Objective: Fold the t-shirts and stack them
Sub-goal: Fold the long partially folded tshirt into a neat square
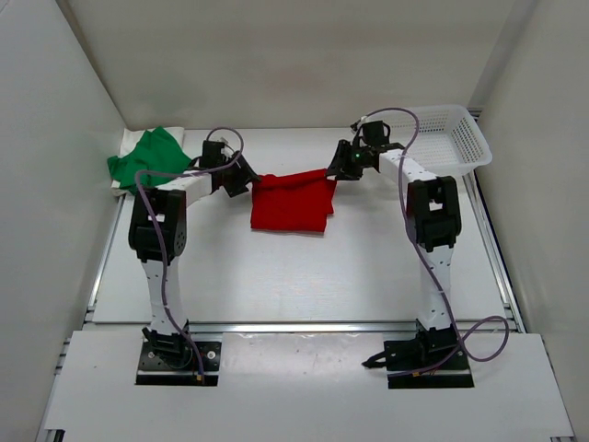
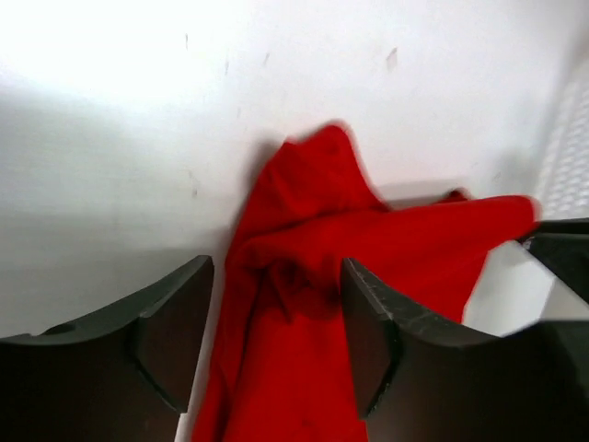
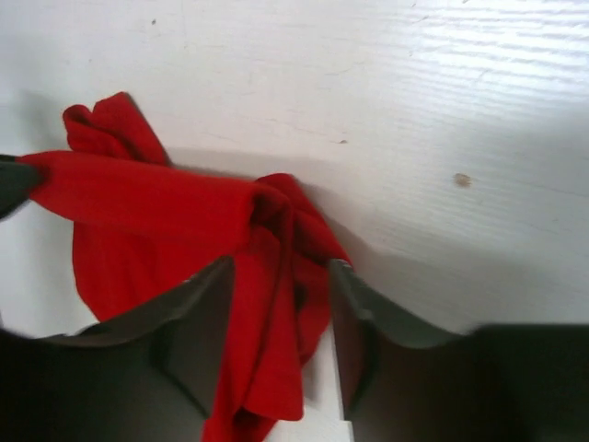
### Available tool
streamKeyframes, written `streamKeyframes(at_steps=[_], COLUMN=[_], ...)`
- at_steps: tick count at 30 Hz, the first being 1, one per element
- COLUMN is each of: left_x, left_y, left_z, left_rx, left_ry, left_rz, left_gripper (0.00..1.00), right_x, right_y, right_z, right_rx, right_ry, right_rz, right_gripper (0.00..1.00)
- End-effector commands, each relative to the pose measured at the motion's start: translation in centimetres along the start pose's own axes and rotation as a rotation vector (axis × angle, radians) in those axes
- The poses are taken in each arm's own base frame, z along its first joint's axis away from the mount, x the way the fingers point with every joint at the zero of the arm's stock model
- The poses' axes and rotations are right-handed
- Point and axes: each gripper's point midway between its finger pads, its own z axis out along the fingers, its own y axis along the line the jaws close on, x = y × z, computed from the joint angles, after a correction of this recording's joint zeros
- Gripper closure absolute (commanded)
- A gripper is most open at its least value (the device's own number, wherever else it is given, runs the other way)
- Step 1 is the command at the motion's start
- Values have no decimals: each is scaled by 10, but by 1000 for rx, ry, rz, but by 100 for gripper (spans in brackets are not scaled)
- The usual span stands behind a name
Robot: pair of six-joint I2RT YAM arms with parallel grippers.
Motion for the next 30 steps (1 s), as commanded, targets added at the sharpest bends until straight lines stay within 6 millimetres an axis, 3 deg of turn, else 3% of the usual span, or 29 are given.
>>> streamKeyframes(at_steps=[1,3,4,5,7,8,9,11,13,15,19,20,21,22,23,24,25,26,28,30], left_x=[-58,-59,-50,-37,-1,18,24,54,65,90,132,147,166,185,198,214,225,229,230,214], left_y=[-42,-51,-57,-53,-73,-75,-76,-68,-62,-50,-43,-45,-45,-33,-47,-50,-47,-56,-62,-67], left_z=[-55,-66,-70,-69,-68,-63,-60,-42,-29,-21,-30,-38,-45,-50,-59,-68,-74,-82,-97,-108], left_rx=[166,190,190,178,222,228,228,201,188,166,181,209,222,202,244,267,269,301,336,354], left_ry=[-190,-232,-224,-205,-177,-161,-156,-92,-59,-6,46,62,81,110,122,143,166,170,169,130], left_rz=[-20,6,34,44,88,102,102,113,111,105,77,76,79,58,68,85,68,65,57,57], left_gripper=[32,37,37,37,39,39,39,39,41,41,41,41,41,41,40,40,40,39,39,38], right_x=[-43,-28,-19,-22,5,6,27,53,75,95,130,143,141,156,169,165,175,191,196,202], right_y=[31,37,43,56,68,82,77,88,81,75,45,39,35,25,17,19,12,2,6,12], right_z=[-40,-42,-45,-56,-48,-51,-42,-35,-21,-7,-3,-6,-13,-16,-25,-31,-40,-45,-58,-67], right_rx=[13,29,36,22,4,-41,-57,-134,-111,-90,-34,-28,-11,7,19,10,26,44,30,-6], right_ry=[-128,-126,-140,-172,-161,-182,-137,-89,-44,6,51,63,43,68,87,59,63,90,75,82], right_rz=[-99,-115,-142,-162,-172,-176,-165,-156,-164,-157,-105,-96,-95,-81,-67,-71,-74,-56,-73,-73], right_gripper=[54,54,60,67,84,93,96,100,100,100,99,100,100,100,100,100,100,99,100,100])
